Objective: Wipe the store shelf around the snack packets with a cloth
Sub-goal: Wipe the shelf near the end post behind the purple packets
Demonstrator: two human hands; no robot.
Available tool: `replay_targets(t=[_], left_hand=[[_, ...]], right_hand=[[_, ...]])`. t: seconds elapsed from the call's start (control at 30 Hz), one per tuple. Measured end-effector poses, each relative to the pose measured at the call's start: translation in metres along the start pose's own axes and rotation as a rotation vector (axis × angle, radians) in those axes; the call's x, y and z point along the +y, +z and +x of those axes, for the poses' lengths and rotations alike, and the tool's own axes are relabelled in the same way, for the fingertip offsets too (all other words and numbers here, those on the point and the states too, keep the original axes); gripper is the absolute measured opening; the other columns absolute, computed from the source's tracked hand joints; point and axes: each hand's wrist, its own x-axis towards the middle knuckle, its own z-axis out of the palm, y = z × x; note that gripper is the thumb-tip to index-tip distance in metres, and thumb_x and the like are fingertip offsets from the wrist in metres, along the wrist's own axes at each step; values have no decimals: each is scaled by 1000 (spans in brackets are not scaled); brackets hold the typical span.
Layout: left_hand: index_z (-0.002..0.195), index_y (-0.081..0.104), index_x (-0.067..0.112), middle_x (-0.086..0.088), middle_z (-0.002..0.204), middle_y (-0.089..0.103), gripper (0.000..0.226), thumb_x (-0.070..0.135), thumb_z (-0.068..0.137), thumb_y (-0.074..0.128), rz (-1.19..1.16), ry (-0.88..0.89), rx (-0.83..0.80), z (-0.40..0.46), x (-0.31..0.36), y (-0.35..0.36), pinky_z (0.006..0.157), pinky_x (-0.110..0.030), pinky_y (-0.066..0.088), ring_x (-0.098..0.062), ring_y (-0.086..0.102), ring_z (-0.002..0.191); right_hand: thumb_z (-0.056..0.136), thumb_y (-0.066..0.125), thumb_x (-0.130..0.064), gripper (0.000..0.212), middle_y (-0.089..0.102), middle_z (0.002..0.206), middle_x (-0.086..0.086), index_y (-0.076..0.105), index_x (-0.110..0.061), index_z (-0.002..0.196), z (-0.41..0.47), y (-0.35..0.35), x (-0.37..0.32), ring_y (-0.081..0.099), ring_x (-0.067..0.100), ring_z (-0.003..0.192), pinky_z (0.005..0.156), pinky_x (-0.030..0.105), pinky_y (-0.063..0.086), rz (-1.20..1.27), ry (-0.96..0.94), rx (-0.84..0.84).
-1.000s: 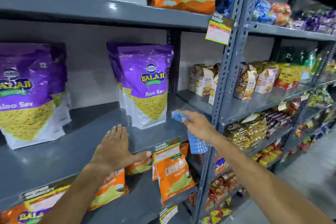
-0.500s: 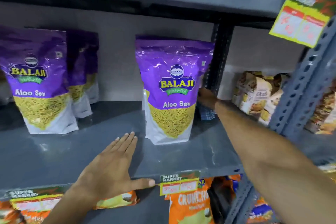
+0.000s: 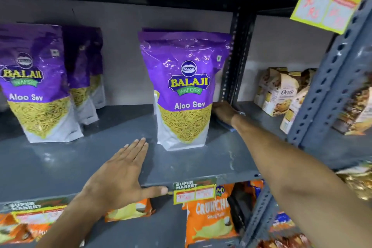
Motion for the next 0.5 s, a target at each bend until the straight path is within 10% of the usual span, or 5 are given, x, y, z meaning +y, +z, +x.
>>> replay_targets(t=[0.23, 0.5], left_hand=[[163, -9, 13, -1, 173, -15, 142, 109, 63, 20, -12, 27, -21, -3, 1, -2, 130, -33, -4, -12, -10, 159], [163, -6, 10, -6, 174, -8, 139, 106, 68, 25, -14, 36, -39, -6, 4, -8, 130, -35, 0, -18, -4, 161]], right_hand=[[90, 57, -28, 35, 71, 121, 7, 71, -16, 119, -67, -9, 5, 65, 26, 114, 103, 39, 51, -84, 83, 12], [75, 47, -29, 55, 63, 136, -7, 62, -68, 111, -140, -4, 15, 59, 20, 125, 105, 42, 49, -165, 108, 93]])
